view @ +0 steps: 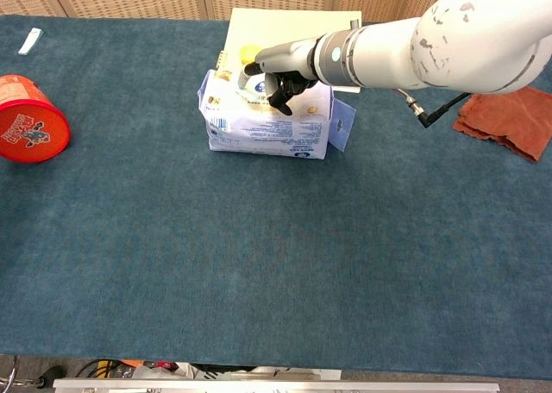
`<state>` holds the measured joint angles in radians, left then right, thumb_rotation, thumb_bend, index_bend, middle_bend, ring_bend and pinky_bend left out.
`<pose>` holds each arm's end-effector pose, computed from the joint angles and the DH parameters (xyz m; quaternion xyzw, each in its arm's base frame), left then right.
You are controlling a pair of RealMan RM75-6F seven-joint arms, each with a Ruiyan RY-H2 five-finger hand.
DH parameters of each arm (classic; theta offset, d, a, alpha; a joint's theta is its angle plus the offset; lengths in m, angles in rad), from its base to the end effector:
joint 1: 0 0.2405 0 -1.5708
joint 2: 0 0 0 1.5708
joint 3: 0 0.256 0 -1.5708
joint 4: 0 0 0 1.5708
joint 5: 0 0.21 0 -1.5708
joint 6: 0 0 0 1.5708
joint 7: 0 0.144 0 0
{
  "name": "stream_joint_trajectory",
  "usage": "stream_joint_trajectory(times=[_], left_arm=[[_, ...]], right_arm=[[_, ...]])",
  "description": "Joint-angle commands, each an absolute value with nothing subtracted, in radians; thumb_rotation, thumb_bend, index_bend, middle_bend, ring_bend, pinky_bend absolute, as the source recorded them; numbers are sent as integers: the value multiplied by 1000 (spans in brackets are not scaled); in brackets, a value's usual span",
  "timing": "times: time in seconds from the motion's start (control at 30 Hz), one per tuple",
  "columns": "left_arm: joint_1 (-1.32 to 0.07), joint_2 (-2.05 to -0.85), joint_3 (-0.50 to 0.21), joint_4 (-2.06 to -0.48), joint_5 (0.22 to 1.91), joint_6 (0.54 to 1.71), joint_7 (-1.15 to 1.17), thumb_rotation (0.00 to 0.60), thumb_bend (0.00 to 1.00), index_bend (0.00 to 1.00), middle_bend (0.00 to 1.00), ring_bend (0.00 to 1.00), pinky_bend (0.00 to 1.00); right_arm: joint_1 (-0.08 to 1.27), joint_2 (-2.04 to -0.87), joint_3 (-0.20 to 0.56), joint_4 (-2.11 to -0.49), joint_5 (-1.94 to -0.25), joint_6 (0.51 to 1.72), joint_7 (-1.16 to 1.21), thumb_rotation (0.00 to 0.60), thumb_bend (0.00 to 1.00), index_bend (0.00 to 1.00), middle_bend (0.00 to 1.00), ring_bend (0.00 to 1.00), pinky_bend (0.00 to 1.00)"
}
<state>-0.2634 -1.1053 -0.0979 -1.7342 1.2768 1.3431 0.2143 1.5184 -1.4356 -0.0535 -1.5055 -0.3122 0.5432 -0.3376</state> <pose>-0.2808 0.2390 0.1488 -0.6117 -0.3876 -0.3475 0.5956 -0.0151 -0.3893 -0.0382 0.8329 -0.4247 0.1982 0.2943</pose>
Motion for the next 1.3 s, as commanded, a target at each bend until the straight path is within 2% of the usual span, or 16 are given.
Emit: stream_joint_trajectory(times=[0.03, 0.57, 1.3], left_arm=[[-260, -1102, -97, -1736, 1275, 1345, 215, 600, 362, 249, 501, 526, 654], [-253, -1093, -100, -1749, 1281, 1345, 221, 600, 363, 249, 501, 527, 654], [-247, -1094, -103, -1733, 1273, 1336, 209, 600, 362, 249, 501, 528, 654]], right_arm=[[1522, -1440, -57, -1500, -309, 540, -335, 497, 1000, 124, 1000, 1000, 1000], [1519, -1384, -49, -1582, -342, 574, -317, 499, 1000, 125, 1000, 1000, 1000], [1545, -1459, -61, -1469, -306, 519, -300, 503, 1000, 124, 1000, 1000, 1000]])
